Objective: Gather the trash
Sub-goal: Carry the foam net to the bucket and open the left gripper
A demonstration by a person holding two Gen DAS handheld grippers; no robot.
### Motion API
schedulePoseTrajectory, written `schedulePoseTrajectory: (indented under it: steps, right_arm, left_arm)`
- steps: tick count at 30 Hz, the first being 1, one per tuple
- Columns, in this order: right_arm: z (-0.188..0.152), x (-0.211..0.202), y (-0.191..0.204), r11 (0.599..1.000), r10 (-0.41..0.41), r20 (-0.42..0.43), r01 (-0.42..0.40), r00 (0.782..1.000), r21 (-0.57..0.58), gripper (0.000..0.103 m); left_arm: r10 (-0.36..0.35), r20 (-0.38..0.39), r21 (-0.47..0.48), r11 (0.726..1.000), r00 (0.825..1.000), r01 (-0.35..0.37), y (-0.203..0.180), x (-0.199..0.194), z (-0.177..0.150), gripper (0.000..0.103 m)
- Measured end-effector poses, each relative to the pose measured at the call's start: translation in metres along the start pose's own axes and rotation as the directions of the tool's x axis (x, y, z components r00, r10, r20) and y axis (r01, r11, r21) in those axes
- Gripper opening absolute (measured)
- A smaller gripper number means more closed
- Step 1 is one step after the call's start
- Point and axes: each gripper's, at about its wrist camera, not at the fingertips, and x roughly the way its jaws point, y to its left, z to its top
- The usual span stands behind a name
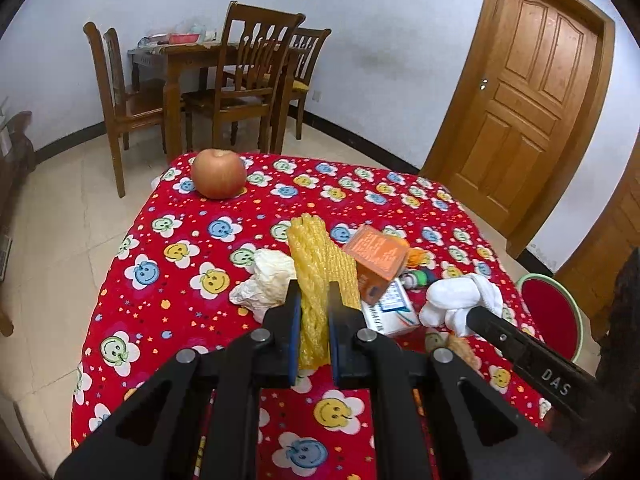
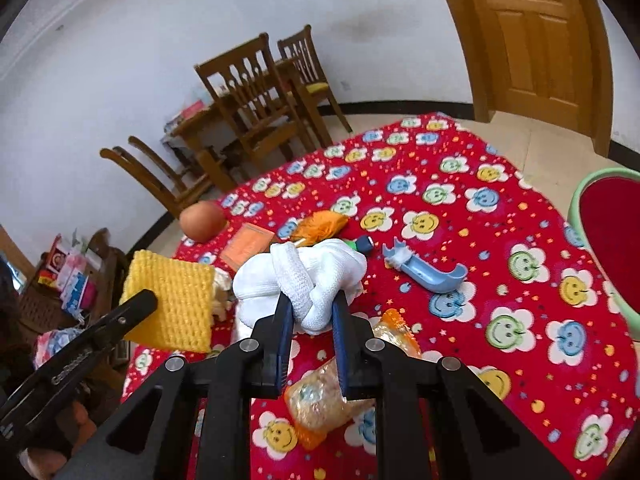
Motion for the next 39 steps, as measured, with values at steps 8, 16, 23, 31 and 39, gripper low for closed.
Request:
schedulePoseTrajectory:
  steps: [8,16,23,31,39]
  right_arm:
    - [-0.001,-0.043,-0.009,1.000,-0.006,0.066,0.006,0.998,0.006,0.018]
    - [-0.003,-0.086,-0.025,0.999,-0.033,0.135,0.030,0.990,0.022,0.018]
    - [-0.001,-0.121,-0.046,0.996,-0.075,0.192,0.065,0.979,0.057,0.018]
    - [0.002,-0.151,-0.073,0.988,-0.135,0.248,0.111,0.959,0.108,0.018]
    - [0.007,-0.168,-0.109,0.971,-0.206,0.276,0.160,0.939,0.180,0.018]
  left_arm:
    - [-0.058,0.022,0.028,0.998,0.998,0.058,-0.022,-0.021,0.001,0.010]
    - [-0.128,0.012,0.067,0.990,0.992,0.127,-0.054,-0.032,0.001,0.010]
    - [-0.184,0.003,0.110,0.977,0.983,0.183,-0.089,-0.039,0.001,0.010]
    - [-0.252,-0.010,0.169,0.953,0.968,0.250,-0.131,-0.042,0.008,0.010]
    - [-0.304,-0.038,0.244,0.921,0.952,0.304,-0.181,-0.037,0.010,0.010]
